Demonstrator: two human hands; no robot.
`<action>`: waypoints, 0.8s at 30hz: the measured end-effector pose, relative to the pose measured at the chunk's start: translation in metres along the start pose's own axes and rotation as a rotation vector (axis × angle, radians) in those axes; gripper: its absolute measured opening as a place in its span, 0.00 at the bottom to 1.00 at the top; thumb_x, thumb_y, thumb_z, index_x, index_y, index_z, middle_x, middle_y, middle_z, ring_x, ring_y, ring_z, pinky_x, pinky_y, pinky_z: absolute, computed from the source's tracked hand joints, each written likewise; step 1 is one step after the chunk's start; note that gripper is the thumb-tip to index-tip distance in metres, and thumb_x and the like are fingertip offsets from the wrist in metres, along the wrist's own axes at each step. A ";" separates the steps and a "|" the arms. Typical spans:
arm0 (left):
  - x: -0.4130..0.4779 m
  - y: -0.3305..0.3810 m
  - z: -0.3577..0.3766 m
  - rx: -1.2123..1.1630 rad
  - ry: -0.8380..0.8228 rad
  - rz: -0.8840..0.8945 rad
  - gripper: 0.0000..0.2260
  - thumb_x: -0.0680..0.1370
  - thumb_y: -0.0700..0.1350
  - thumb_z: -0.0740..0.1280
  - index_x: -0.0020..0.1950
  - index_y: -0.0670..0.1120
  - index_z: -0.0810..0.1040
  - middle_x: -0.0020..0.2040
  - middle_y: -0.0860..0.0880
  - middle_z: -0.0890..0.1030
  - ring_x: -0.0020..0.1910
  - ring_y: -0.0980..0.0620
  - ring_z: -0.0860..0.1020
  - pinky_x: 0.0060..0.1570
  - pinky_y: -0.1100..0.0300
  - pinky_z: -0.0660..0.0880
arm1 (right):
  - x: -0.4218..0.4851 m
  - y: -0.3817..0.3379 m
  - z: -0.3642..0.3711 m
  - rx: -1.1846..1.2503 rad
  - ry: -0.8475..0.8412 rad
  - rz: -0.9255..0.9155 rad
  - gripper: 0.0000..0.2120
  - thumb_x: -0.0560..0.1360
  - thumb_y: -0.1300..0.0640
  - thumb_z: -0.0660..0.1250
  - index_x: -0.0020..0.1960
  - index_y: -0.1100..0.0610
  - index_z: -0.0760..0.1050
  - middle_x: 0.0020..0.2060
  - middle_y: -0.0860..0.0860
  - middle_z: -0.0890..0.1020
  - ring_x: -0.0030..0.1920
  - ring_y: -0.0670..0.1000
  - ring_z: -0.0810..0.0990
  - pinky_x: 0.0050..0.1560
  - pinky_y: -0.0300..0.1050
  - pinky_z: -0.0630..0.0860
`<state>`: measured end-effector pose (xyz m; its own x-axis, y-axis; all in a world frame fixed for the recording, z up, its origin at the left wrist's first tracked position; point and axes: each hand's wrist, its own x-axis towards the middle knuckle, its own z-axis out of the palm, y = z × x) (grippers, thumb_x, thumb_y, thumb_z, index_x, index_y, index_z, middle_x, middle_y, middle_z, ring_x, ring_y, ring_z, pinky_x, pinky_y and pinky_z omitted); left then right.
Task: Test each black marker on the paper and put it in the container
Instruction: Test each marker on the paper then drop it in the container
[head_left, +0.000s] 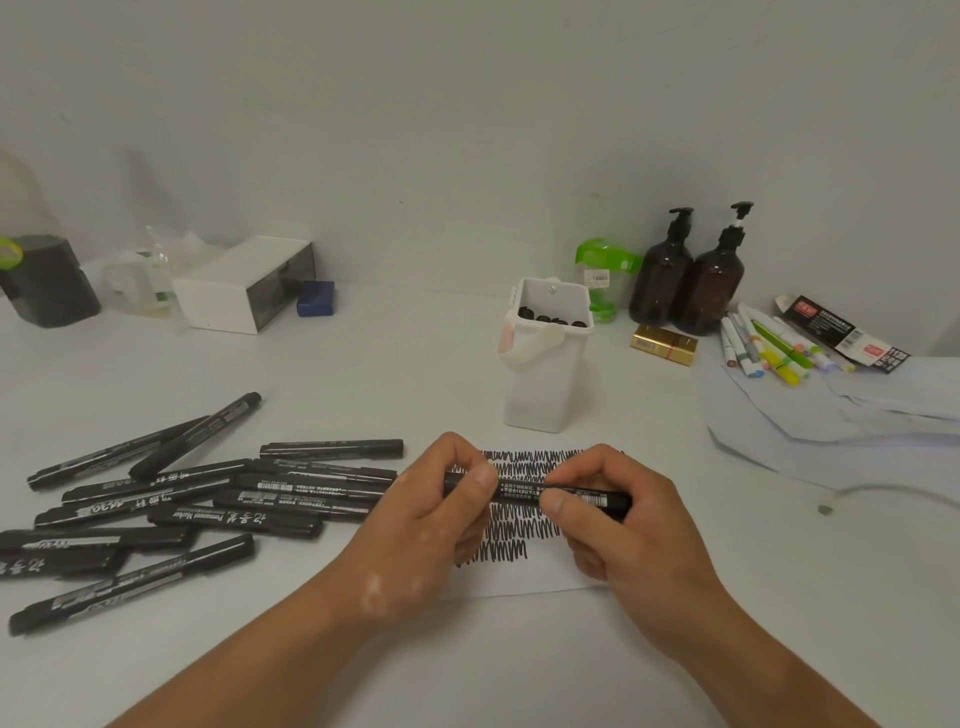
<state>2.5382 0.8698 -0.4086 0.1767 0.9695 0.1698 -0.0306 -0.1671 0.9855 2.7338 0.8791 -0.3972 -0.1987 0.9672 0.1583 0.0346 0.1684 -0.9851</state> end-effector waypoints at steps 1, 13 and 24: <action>0.000 0.001 0.001 -0.027 0.003 -0.009 0.12 0.80 0.53 0.62 0.44 0.46 0.68 0.29 0.52 0.63 0.30 0.50 0.60 0.30 0.58 0.60 | 0.000 0.000 0.000 0.006 0.010 -0.001 0.05 0.68 0.55 0.75 0.41 0.52 0.81 0.26 0.46 0.75 0.24 0.48 0.67 0.26 0.39 0.66; -0.001 0.002 0.006 -0.041 -0.002 0.019 0.10 0.80 0.52 0.62 0.40 0.50 0.69 0.28 0.53 0.64 0.28 0.51 0.60 0.29 0.59 0.61 | 0.000 -0.005 0.001 0.035 0.021 -0.015 0.07 0.66 0.53 0.75 0.38 0.53 0.78 0.23 0.49 0.71 0.22 0.50 0.64 0.25 0.39 0.63; -0.002 0.003 0.008 -0.034 -0.011 0.058 0.10 0.80 0.52 0.62 0.41 0.50 0.68 0.27 0.55 0.65 0.28 0.51 0.60 0.29 0.60 0.62 | 0.001 -0.006 -0.002 0.087 0.000 -0.012 0.13 0.64 0.49 0.76 0.39 0.56 0.78 0.23 0.50 0.69 0.22 0.51 0.62 0.26 0.42 0.60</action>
<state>2.5457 0.8654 -0.4056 0.1849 0.9563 0.2267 -0.0740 -0.2164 0.9735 2.7352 0.8793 -0.3915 -0.1985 0.9652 0.1702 -0.0534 0.1628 -0.9852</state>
